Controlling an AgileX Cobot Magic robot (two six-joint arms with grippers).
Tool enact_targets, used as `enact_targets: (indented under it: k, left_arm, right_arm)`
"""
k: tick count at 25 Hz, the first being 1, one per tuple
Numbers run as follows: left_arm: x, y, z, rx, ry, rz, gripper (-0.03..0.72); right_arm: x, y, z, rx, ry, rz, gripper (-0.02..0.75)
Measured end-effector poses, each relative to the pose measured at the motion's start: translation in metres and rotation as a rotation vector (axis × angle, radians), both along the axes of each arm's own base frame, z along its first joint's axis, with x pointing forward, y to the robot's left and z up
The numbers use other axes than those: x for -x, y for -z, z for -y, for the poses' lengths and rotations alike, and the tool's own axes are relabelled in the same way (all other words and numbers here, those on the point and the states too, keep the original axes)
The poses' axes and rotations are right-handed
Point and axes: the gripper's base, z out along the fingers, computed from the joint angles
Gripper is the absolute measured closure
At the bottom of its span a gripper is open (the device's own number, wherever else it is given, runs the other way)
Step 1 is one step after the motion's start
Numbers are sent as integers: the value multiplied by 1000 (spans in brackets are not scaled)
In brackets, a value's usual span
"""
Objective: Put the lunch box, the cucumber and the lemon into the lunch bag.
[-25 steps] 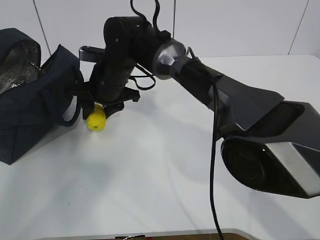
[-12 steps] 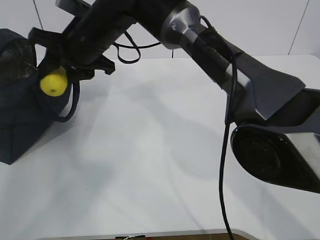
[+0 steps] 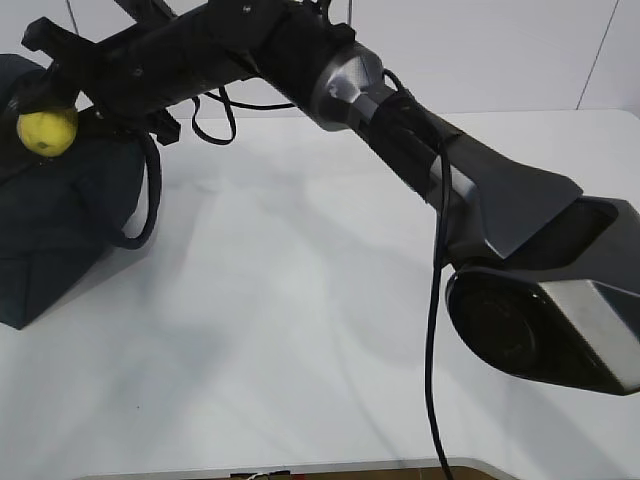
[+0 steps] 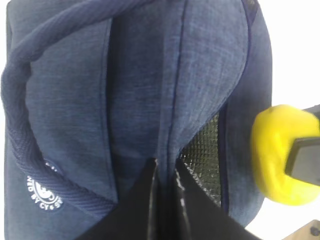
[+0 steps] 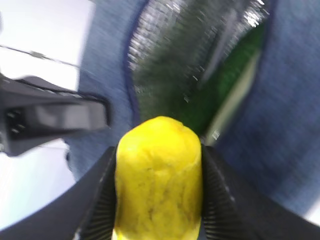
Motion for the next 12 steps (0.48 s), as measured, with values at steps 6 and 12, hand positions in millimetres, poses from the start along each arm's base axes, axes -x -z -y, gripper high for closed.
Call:
enact_targets:
  k: [6, 12]
  left_arm:
    - [-2, -4, 3, 59, -12, 21, 694]
    - [-3, -6, 5, 87, -17, 31, 694]
  right_arm:
    - [-8, 12, -3, -26, 43, 11, 346]
    - [-15, 29, -6, -39, 84, 11, 245]
